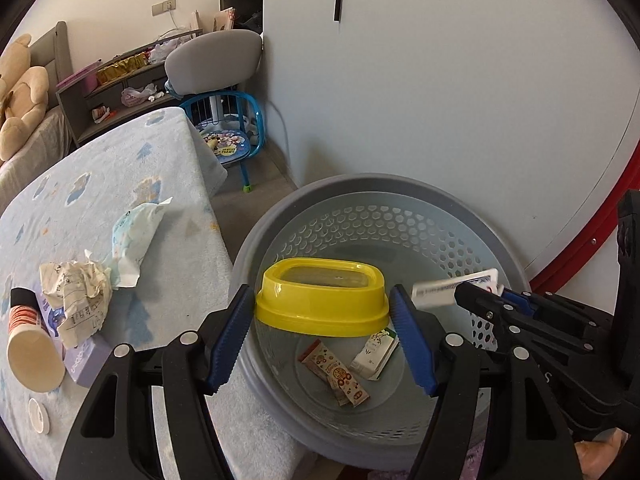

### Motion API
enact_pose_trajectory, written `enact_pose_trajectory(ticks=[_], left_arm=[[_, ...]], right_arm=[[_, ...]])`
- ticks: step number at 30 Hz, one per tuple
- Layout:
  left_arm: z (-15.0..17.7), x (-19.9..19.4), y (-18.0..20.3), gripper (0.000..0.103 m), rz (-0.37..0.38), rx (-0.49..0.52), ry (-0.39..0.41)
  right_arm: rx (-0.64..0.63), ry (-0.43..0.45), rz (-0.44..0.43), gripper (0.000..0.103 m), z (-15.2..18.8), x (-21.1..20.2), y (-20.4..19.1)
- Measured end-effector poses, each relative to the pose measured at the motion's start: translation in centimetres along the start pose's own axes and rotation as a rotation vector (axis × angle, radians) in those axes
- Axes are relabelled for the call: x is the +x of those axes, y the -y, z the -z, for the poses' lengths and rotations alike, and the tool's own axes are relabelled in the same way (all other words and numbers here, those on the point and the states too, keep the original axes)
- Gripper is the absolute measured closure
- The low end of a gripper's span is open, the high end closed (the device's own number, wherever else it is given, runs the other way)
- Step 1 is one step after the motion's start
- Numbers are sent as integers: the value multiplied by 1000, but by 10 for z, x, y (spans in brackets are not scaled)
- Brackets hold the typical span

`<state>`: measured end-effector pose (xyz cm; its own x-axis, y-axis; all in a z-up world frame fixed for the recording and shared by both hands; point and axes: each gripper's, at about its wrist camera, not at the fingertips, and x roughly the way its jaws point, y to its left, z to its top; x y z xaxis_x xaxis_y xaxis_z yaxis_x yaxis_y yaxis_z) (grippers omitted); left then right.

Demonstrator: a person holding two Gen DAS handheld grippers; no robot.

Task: Collect trash
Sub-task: 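Open both tools to drop the container and box into the basket, then move both tools back from the basket toward the table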

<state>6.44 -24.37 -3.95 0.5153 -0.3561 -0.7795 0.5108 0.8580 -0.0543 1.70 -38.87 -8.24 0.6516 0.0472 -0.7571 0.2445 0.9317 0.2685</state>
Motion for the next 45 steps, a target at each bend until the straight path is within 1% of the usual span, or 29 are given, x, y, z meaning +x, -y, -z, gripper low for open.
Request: enact_pose_trajectory(ticks=[2,5,6,7,8,9,11,16,17,18,20,25,30,34,36,40,42,45], left_arm=[[-1,5,0,36,0,2,-5],[-4,8,3,36,-1,8,-3],[-4,8,3,36,-4,12,-2],[-4,8,4,35,-9,16,-2],[-4,9,4,34,-14,19,-4],[-4,10,5,30,-21,19,-7],[-4,10,5,30,-26,15,-9],[-2,9,2,29,-36,-5,-18],[-1,8,2,29,-39,-9,-18],[-1,8,1,29,-42,-14,-17],[-1,6,-1,29,-50,-21,-13],[1,0,-3,29,-69,-35,-6],[2,-3,-7,29,-87,-44,-5],[5,-6,-9,29,-95,-55,-5],[6,-9,-11,29,-98,-62,-4],[11,-18,-18,29,-111,-76,5],[14,-24,-24,29,-118,-87,10],[20,-33,-35,27,-137,-108,18]], right_arm=[[1,4,2,84,-3,4,3],[12,11,4,84,-4,5,7],[15,11,4,82,-4,5,9],[19,12,3,79,-4,6,10],[25,13,1,71,-4,6,12],[32,15,-2,63,-5,7,13],[40,24,-5,58,-4,5,15],[40,31,-5,56,-4,3,16],[39,31,-5,54,-4,3,16],[36,31,-2,49,-4,3,15],[28,39,3,45,-4,2,13],[14,50,5,41,-3,-1,11],[12,60,9,32,-3,-3,9],[7,60,3,31,-2,-4,7],[4,61,-1,23,-2,-5,6],[-12,76,-1,15,0,-9,0],[-21,82,-4,8,1,-11,-4],[-43,89,0,7,4,-16,-13]])
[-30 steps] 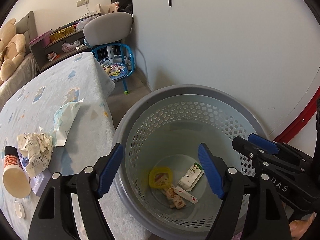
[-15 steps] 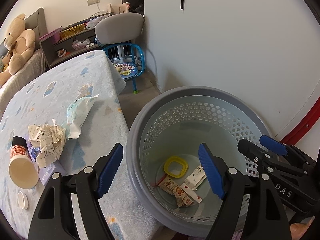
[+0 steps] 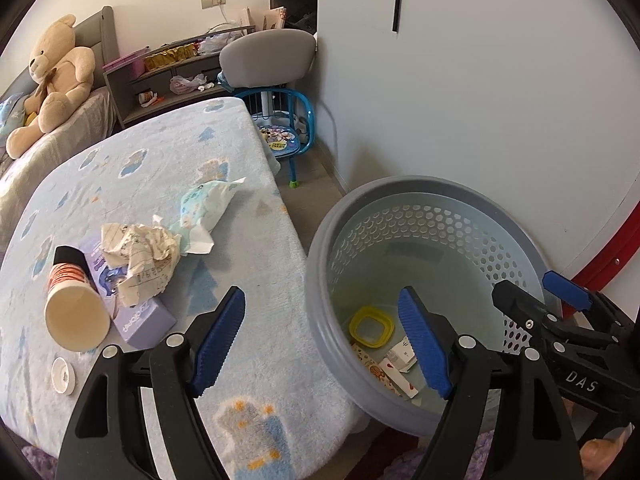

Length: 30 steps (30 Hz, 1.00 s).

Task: Collect trash
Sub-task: 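Move both tools back from the basket toward the table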

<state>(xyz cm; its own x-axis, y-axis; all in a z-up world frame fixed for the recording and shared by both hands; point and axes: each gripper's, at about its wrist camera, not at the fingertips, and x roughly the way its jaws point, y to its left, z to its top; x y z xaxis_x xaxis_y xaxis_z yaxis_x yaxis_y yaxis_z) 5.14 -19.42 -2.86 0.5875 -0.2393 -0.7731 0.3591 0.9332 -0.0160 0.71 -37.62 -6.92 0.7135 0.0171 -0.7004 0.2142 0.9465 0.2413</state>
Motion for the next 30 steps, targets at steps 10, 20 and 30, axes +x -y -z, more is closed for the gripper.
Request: enact_pose_trajectory(ticks=[10,20,30], left_arm=[[28,-26,-64,27,-91,-83,14],[69,-41,-145,27,-215,-194,-28],[101,-54,-214,27,-303,-305,-45]], right_arm=[[-40,-5,-5,6,15,-16,-39],[-89,-18,-79,6,24,-24,-92],[-161,-73,-177,6,40,-20,-153]])
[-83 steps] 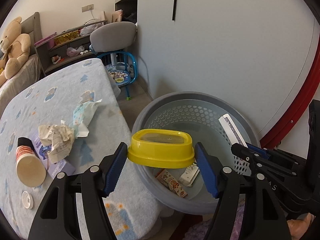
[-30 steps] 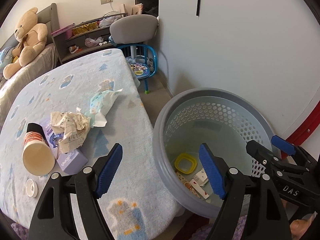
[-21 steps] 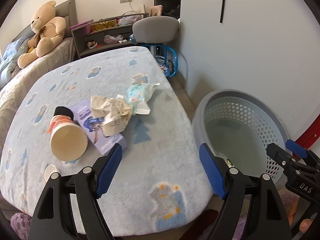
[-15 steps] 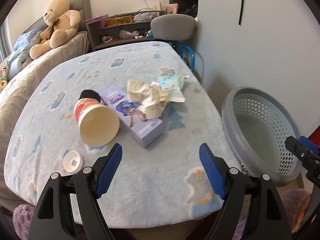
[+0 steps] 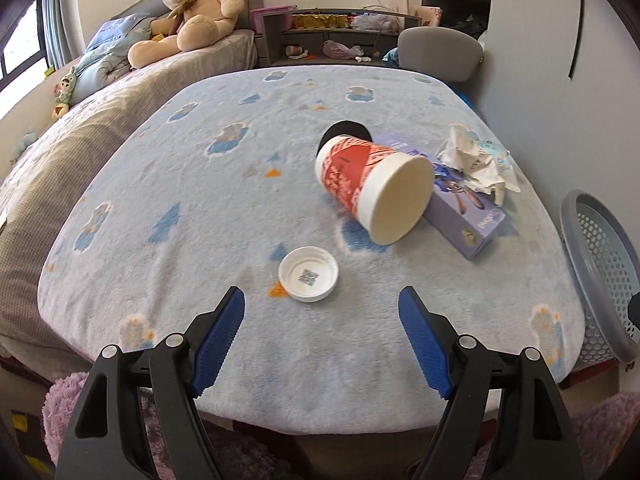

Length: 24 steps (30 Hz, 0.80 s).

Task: Collect trash
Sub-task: 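Move both tools back from the basket toward the table, then grasp the white plastic lid with the left tool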

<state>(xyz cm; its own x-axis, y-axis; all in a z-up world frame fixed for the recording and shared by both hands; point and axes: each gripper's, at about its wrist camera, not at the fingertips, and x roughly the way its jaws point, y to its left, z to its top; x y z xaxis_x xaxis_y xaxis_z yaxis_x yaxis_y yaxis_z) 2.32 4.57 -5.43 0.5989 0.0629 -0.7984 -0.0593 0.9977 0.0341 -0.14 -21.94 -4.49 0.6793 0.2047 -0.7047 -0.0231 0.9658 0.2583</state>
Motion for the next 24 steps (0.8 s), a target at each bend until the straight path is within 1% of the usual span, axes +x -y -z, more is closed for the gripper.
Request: enact_pose_trajectory(ticks=[8,12,20,21,22,24], left_arm=[[4,26,-28,27,8,-45,-46],[1,40,-30,27,6,-34,-52],[-7,57,-23,28,33,-11,-50],[-8,58,-22,29,34,-5,-46],[-8,58,-21,33,36,0,-44],[-8,58,-20,37,37,8,-41]], right_arm=[[-36,-37,-3,6,8,11,-31],[-50,-49,-4,6,11,17,-41],[-70,-77,5,6,12,29,-49],[-70,-80,6,6,12,31,-48],[-69,-84,8,6,12,32,-48],[-61,-91,8,6,11,36,-46]])
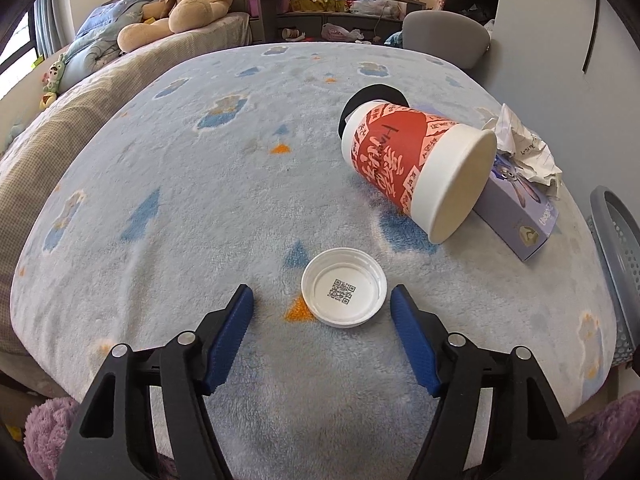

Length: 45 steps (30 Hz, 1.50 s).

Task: Collect trash
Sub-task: 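Grasp the white plastic lid with the left tool, then grasp the blue-and-white wet-wipes pack with the right tool while the left tool holds the lid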

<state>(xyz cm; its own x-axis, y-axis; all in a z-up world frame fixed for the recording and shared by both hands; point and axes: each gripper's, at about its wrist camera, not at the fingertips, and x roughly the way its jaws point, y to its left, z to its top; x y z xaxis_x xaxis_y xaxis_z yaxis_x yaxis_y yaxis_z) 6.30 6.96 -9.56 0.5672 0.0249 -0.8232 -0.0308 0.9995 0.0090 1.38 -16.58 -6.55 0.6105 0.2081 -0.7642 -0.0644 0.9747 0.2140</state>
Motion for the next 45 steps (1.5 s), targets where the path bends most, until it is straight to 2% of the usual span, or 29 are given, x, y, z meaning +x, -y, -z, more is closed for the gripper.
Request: enact_pose_trajectory(ticks=[3,4,6,16,27,35,45], left_arm=[[-1,-1,0,47,13,4,0],[-1,-1,-1,54,20,6,1],[-2,-2,-1,63,26,13,0],[-4,-19,-12,64,43,-7,13],[-36,-38,-19,64,28,-28,64],[-56,-39,-18,64,39,-35,80],[-61,-31,-20,64,52,-35,65]], right_arm=[[11,-6,-3,6,-2,5,1],[14,-7,-4,6,-2,6,2],[13,-7,-8,6,-2,7,2],[25,15,-4,6,-19,11,5],[86,45,109,6,-91,36,24],[149,-13,127,6,-134,84,37],[154,-96,154,7,-155,134,35]])
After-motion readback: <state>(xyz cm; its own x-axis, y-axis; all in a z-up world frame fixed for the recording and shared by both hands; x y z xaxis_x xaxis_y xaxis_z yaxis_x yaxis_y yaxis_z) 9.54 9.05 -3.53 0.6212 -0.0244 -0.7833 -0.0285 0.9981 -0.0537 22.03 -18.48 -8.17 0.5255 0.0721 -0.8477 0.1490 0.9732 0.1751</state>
